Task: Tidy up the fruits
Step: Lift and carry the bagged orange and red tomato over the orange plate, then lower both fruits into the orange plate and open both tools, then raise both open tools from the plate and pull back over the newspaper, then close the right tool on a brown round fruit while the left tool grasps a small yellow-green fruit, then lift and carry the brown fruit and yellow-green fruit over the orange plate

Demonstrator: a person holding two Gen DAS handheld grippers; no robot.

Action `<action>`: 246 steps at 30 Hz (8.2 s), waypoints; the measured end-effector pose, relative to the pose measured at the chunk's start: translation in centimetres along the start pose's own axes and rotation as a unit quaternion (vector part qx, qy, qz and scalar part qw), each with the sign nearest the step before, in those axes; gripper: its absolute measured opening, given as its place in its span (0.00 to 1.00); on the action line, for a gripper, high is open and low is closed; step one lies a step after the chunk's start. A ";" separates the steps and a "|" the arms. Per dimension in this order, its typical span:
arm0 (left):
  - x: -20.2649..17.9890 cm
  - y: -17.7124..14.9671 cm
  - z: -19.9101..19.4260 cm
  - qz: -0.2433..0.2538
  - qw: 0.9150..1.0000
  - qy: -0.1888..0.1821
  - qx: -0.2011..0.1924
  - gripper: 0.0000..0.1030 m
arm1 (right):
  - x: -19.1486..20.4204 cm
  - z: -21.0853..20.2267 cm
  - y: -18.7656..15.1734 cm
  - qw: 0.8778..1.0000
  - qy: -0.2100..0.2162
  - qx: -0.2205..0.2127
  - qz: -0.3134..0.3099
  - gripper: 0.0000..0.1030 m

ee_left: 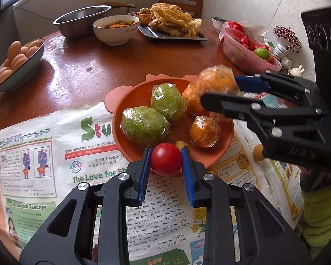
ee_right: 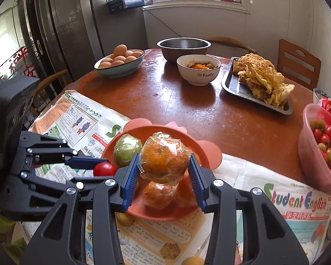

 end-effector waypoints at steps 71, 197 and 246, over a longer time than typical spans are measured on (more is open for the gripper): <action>-0.6 0.1 -1.6 0.000 1.000 0.014 -0.020 0.25 | -1.7 -1.5 -0.3 1.000 -0.028 0.000 0.010 0.74; -5.8 -4.0 2.7 -0.027 0.999 0.030 -0.004 0.15 | -1.9 -4.2 -12.3 0.999 -0.041 0.018 0.021 0.26; -2.4 1.4 -2.6 -0.022 0.999 0.015 -0.041 0.15 | 0.5 -5.0 -4.0 0.999 -0.028 -0.030 0.007 0.26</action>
Point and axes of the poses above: each gripper's, at about its wrist camera, not at the fingertips, and z roughly the way its jaws point, x to its left, y to its top, the point moved 1 cm from there along z, roughly the way its jaws point, and after that the axes turned 7 degrees about -y, right-handed, at the moved point
